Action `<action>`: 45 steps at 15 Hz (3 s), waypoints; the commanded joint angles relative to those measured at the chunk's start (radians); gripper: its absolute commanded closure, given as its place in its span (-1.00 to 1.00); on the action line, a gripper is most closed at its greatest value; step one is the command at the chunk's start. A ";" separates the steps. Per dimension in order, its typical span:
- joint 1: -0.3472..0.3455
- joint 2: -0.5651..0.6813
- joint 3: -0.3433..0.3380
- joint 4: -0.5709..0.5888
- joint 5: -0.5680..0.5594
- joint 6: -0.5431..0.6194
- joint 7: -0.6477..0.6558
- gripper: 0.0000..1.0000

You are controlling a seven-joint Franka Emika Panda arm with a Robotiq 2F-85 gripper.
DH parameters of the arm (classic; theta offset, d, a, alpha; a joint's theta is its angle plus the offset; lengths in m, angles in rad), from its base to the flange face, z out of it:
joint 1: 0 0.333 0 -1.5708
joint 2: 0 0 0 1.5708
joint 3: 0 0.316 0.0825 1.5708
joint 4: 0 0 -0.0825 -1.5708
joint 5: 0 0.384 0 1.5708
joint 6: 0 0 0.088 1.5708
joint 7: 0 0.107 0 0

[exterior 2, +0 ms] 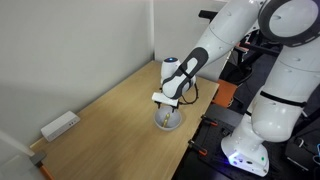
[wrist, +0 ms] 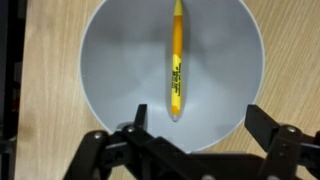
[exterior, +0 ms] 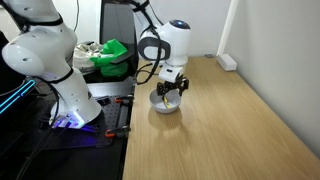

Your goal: Take the pen out of the bowl and put it on the table

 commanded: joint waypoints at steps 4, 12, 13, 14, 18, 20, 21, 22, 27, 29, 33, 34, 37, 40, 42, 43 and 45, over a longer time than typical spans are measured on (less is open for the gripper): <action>0.028 0.009 -0.019 0.002 0.058 0.001 -0.067 -1.00; 0.045 -0.019 -0.031 -0.027 0.040 0.032 -0.023 -1.00; 0.046 -0.020 -0.033 -0.029 0.038 0.035 -0.019 -1.00; 0.049 -0.022 -0.034 -0.033 0.039 0.043 -0.013 -1.00; 0.060 -0.021 -0.039 -0.047 0.040 0.072 0.003 -0.46; 0.065 -0.011 -0.035 -0.050 0.046 0.076 -0.002 -0.56; 0.067 -0.008 -0.033 -0.052 0.050 0.079 -0.006 -0.50; 0.071 -0.003 -0.032 -0.054 0.049 0.083 -0.003 -0.54; 0.085 0.026 -0.027 -0.049 0.060 0.090 -0.005 -0.52; 0.090 0.045 -0.029 -0.036 0.056 0.081 0.001 -0.53; 0.103 0.095 -0.043 -0.008 0.037 0.079 0.047 -0.58; 0.109 0.108 -0.048 -0.001 0.031 0.082 0.066 -0.59; 0.130 0.143 -0.068 0.021 0.007 0.092 0.116 -0.53; 0.154 0.170 -0.090 0.043 -0.017 0.091 0.156 -0.48; 0.168 0.183 -0.103 0.054 -0.029 0.088 0.181 -0.36; 0.175 0.189 -0.109 0.058 -0.036 0.089 0.191 -0.29; 0.187 0.196 -0.118 0.062 -0.046 0.090 0.211 0.19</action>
